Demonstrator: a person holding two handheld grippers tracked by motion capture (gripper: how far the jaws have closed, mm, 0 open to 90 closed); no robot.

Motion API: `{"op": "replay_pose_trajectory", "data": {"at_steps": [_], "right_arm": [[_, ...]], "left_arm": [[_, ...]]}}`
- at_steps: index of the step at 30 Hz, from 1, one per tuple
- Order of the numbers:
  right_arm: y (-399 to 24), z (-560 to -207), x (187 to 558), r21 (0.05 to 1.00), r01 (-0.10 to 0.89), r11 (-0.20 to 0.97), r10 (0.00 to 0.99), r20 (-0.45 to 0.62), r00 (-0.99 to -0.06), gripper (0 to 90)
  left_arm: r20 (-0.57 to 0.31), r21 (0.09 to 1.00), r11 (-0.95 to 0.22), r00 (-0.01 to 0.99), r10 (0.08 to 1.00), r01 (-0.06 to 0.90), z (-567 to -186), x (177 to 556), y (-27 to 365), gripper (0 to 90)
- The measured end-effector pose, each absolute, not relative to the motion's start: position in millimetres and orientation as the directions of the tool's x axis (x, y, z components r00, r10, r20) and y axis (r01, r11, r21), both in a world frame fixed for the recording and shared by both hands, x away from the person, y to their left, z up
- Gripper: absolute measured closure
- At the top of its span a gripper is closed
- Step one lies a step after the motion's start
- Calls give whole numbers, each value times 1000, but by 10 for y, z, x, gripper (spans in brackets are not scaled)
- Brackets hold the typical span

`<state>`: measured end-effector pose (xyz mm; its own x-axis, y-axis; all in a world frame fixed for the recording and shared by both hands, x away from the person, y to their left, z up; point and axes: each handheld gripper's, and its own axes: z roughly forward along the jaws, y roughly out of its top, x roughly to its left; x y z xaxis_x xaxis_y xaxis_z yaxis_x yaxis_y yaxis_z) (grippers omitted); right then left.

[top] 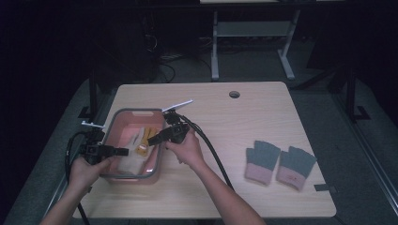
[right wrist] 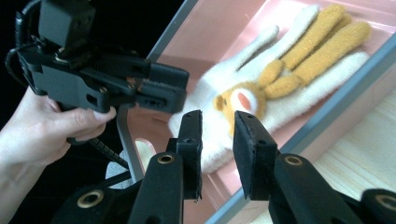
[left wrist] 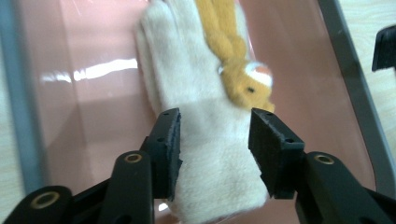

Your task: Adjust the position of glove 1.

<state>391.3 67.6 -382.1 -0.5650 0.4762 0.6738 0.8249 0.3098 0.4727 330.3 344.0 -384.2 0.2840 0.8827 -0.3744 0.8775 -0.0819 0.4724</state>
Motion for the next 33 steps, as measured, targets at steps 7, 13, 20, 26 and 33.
{"op": "replay_pose_trajectory", "data": {"at_steps": [7,13,20,26,33], "right_arm": [[585,-3766,3881,488,820,300,466,675,-572,717],[508,-3727,3855,503,813,293,458,673,-581,717],[398,-3700,3842,514,810,283,453,673,-585,712],[278,-3681,3833,515,814,269,454,678,-579,704],[103,-3638,3820,528,809,257,465,667,-583,687]], "left_arm": [[-318,457,-144,313,895,878,-3874,3330,3352,677],[-252,394,-205,319,913,896,-3971,3423,3243,692],[-239,367,-216,316,918,905,-3991,3481,3204,676],[-253,412,-198,321,913,889,-3866,3428,3193,639],[-250,489,-204,360,899,848,-3681,3360,3087,617]]}}
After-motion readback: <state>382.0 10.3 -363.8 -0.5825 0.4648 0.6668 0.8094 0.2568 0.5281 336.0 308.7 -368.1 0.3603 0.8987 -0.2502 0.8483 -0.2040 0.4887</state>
